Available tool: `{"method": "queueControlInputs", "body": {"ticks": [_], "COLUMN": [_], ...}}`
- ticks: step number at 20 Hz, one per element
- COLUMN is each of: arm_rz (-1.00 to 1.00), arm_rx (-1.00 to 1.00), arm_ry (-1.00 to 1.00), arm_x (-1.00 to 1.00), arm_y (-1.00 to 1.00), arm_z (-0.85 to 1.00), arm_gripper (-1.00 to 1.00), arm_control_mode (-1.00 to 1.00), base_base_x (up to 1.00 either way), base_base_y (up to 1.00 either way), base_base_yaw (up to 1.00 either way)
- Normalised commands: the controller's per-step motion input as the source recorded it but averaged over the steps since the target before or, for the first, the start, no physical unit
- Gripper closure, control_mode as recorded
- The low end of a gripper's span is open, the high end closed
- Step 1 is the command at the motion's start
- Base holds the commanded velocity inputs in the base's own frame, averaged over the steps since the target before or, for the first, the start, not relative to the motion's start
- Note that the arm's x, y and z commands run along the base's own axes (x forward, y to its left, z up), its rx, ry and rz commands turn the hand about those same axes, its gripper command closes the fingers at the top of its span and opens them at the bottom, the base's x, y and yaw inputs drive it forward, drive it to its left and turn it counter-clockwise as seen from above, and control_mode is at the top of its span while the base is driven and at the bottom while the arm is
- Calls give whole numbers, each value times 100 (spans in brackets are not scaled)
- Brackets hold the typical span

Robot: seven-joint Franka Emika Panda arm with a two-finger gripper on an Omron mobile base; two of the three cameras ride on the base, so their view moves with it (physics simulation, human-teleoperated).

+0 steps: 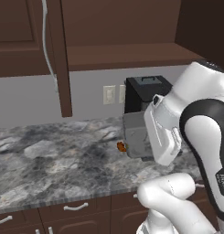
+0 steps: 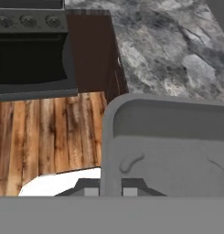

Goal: Retrieve the tupperware from the cabinet, then place the raw meat into the tupperware to avoid contamination.

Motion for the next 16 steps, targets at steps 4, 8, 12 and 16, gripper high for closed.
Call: {"method": "queueControlInputs", "body": {"ticks": [4,8,12,16], "arm_rz": [10,7,7,6], "arm_rx": [-5,-3,0,0], "arm_ry": [6,3,1,0], "arm_x": [4,14,20,30], "arm_y": [30,23,20,13], "arm_z": [-37,-35,-39,-35], "arm_gripper": [100,100,100,100], "arm_control_mode": [-100,-100,-100,-100], "base_base_x": [0,0,0,0], "base_base_y": [0,0,0,0], "base_base_yaw": [0,0,0,0]}}
